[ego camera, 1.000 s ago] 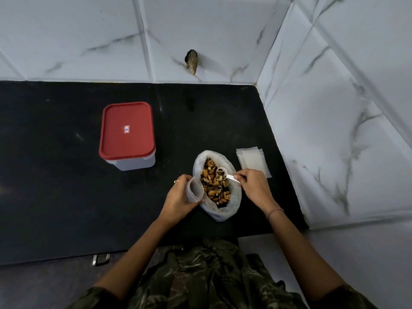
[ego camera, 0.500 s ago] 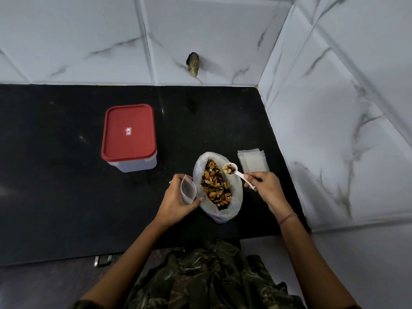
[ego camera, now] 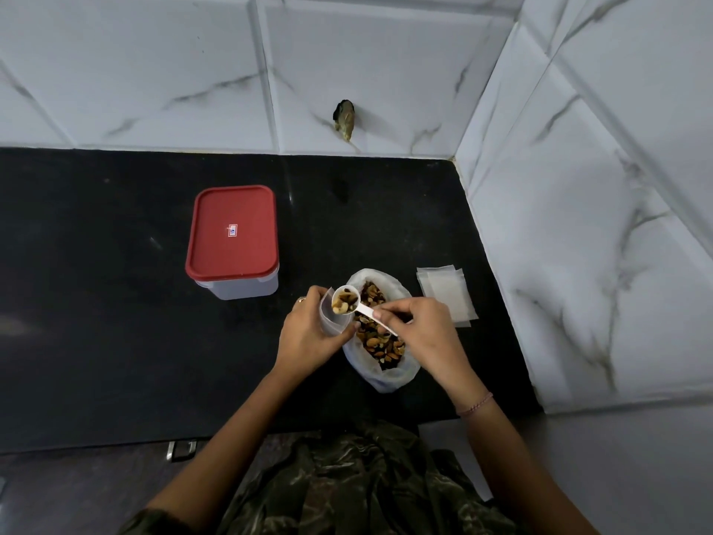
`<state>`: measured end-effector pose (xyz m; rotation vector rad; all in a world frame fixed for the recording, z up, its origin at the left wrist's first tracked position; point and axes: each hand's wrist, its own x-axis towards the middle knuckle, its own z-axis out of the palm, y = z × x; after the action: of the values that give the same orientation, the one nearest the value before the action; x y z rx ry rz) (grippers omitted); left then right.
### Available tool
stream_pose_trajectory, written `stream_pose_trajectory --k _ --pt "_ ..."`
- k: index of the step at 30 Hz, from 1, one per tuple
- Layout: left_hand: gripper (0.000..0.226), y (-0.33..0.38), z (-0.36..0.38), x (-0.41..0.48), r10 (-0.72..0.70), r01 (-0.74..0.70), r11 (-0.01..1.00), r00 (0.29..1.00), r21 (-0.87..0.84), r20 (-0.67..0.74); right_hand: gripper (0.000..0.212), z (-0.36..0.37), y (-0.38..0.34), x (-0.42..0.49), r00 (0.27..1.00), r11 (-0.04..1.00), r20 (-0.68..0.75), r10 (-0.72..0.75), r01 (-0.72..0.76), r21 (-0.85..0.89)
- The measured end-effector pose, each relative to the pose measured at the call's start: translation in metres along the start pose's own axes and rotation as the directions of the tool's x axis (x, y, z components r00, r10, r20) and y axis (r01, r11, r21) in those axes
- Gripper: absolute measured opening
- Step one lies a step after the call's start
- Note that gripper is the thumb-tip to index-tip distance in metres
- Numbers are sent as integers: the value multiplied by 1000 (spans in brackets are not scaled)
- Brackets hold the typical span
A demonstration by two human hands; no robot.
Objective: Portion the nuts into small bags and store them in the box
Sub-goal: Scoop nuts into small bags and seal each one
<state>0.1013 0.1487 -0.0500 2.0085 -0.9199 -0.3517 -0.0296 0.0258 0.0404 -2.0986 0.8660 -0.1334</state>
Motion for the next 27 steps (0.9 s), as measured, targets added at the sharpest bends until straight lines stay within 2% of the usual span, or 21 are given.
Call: stream_pose_trajectory --k 3,5,9,13,16,17,18,19,21,22,24,27 --pt "49 4 -2 3 -22 23 997 1000 -78 18 22 11 -7 -3 988 968 -86 -128 105 -229" --pt "49 7 -3 4 -48 52 990 998 -129 32 17 17 -10 -6 953 899 -151 -262 184 -398" --pt "51 14 -6 6 -69 79 975 996 -209 53 12 25 -7 -8 791 690 -206 -576 335 -642" --pt "55 15 -8 8 -52 68 963 996 -259 67 23 26 4 -9 666 546 -152 -731 437 -715" --pt "56 15 -10 9 -33 50 968 997 -247 73 14 25 12 -4 597 503 -131 -792 515 -695" --pt "55 15 -10 10 -36 53 968 997 -245 74 8 26 13 -3 587 527 -157 -794 537 -659" --pt "54 16 -10 11 -38 56 968 996 -246 76 7 27 13 -2 610 599 -210 -765 552 -580" --pt "55 16 -10 12 -40 58 967 996 -247 80 10 27 11 -3 666 701 -271 -695 544 -460" --pt "55 15 -11 13 -41 62 969 995 -237 95 11 26 6 -4 819 894 -359 -447 411 -175" --pt "55 14 -12 14 -45 67 972 994 -225 103 10 25 5 -5 881 949 -364 -301 315 -24" --pt "54 11 -13 15 -49 71 977 993 -202 109 6 22 2 -4 958 959 -284 -50 126 256" --pt "55 8 -14 13 -51 71 983 991 -169 123 6 16 3 -3 972 835 -159 171 -58 547"
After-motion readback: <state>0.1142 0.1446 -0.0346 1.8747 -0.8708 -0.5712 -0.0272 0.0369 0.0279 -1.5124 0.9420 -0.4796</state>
